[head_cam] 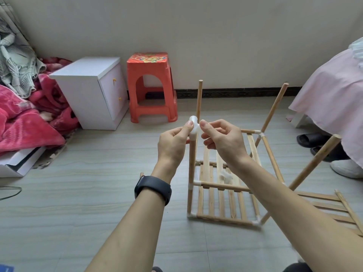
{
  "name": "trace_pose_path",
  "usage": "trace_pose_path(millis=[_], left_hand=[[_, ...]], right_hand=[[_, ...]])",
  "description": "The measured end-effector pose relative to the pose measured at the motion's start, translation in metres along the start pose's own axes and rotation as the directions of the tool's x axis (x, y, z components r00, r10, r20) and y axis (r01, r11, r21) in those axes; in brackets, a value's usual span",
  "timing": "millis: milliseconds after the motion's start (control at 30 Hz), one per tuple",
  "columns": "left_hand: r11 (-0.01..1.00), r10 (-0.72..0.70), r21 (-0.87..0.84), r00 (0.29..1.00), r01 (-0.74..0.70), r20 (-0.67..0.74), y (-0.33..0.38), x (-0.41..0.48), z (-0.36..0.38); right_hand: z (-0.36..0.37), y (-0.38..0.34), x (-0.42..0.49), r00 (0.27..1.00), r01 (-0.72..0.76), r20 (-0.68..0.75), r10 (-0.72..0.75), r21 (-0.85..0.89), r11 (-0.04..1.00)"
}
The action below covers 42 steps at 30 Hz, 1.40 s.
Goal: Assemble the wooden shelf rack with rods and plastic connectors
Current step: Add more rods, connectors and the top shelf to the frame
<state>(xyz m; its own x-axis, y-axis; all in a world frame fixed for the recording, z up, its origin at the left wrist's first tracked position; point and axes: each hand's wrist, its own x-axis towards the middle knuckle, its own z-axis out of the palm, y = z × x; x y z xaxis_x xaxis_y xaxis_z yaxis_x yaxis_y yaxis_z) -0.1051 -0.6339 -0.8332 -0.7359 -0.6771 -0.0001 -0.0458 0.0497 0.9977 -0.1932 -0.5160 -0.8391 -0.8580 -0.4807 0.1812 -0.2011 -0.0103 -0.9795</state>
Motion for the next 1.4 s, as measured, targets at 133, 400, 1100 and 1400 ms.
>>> trace_pose_path(millis=[133,400,1100,1400], left_hand=[[0.997,0.031,0.074,1.000,-0.031,-0.001,-0.006,-0.003,0.002],[0.320,0.863,0.590,0.485,-0.742,0.142,-0.007,-0.025,0.040],[0.509,-0.315,0.841,0.871,-0.181,0.378,-0.085,-0.001,0.110],[0.991,-0.111,0.005,0.803,0.134,0.585,-0.037,-0.002,0.149]], right_hand=[[-0.014,0.006,0.008,0.991,-0.099,0.092,0.097,0.023,0.995],[-0.069,0.108,-0.004,0.942,-0.263,-0.066,0.329,-0.752,0.605],[-0.124,0.137,-0.025,0.991,-0.114,-0.117,0.067,-0.451,0.885],[-0.167,0.051,-0.034,0.979,0.053,-0.127,-0.161,-0.600,0.798]])
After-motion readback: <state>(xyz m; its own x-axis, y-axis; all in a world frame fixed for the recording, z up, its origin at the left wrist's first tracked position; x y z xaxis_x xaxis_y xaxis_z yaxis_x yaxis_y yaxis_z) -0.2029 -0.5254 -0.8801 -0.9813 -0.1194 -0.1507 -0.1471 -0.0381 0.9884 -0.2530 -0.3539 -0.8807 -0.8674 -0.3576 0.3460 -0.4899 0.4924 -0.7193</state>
